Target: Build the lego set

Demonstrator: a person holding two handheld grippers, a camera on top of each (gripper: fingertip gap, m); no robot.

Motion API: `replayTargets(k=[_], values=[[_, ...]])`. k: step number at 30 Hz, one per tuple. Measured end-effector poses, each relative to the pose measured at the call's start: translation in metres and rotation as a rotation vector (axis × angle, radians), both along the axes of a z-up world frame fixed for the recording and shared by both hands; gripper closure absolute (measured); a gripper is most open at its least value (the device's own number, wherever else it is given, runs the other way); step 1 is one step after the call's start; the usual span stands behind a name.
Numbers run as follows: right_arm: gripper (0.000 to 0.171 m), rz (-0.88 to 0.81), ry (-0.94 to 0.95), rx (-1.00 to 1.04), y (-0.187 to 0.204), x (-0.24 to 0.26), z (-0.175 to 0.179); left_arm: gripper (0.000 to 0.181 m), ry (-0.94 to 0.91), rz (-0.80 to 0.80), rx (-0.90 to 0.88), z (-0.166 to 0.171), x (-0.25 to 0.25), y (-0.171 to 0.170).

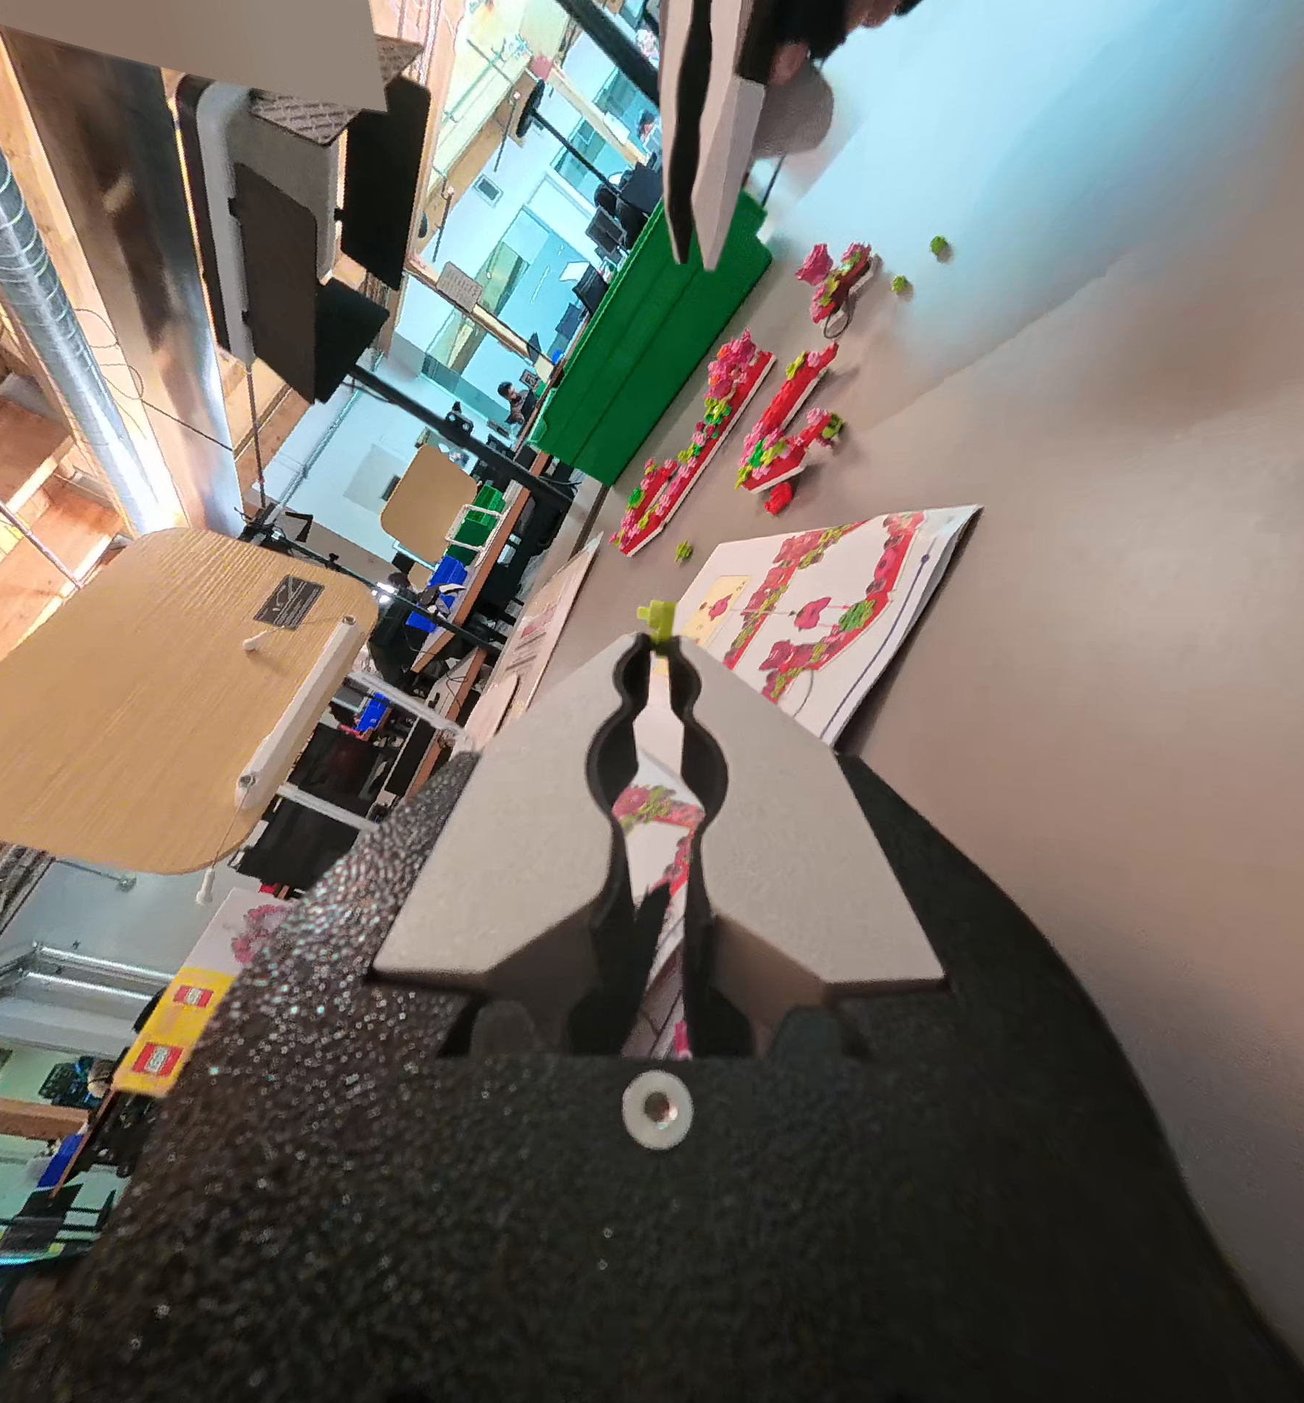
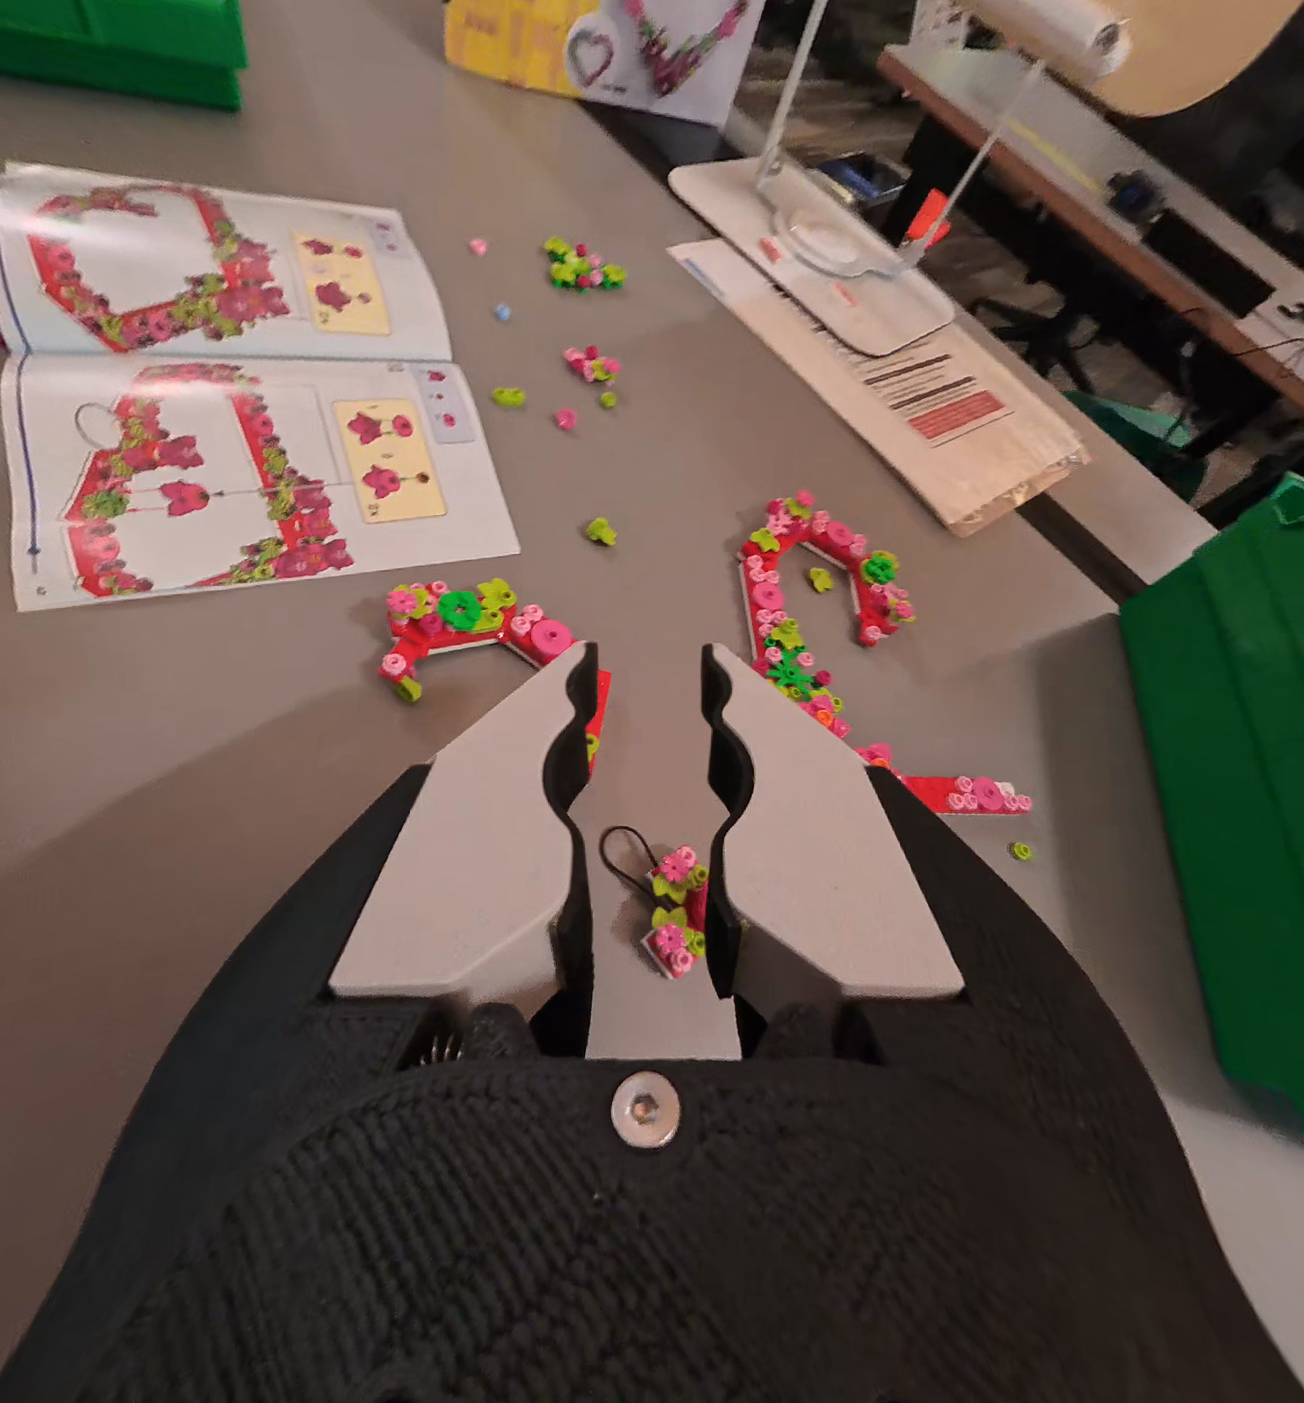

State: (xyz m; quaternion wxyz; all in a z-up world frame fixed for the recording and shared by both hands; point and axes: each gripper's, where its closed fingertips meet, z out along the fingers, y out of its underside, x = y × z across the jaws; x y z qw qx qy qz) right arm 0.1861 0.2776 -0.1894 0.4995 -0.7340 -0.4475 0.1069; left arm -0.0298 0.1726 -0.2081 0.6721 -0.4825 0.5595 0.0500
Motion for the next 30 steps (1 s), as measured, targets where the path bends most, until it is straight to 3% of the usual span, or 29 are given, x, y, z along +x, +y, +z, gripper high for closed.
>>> replayTargets(k=[9,13,17,21,30], values=[[0.147,-0.09,0.009,0.083,0.02,0.012,-0.002,0.179,-0.023,0.012,-0.021,-0.002,-0.008,0.005],[0.135,-0.384,0.135,0.459,0.048,0.068,0.044,0.179,-0.041,0.008,-0.029,0.0,-0.011,0.005],[0.141,-0.614,0.212,0.798,0.037,0.129,0.07,0.179,-0.064,0.002,-0.044,0.001,-0.012,0.006],[0.143,-0.648,0.174,0.759,0.045,0.143,0.049,0.179,-0.078,0.001,-0.064,0.001,-0.013,0.008],[0.145,-0.675,0.239,0.703,0.049,0.155,0.04,0.179,-0.054,-0.005,-0.037,0.0,-0.011,0.006]])
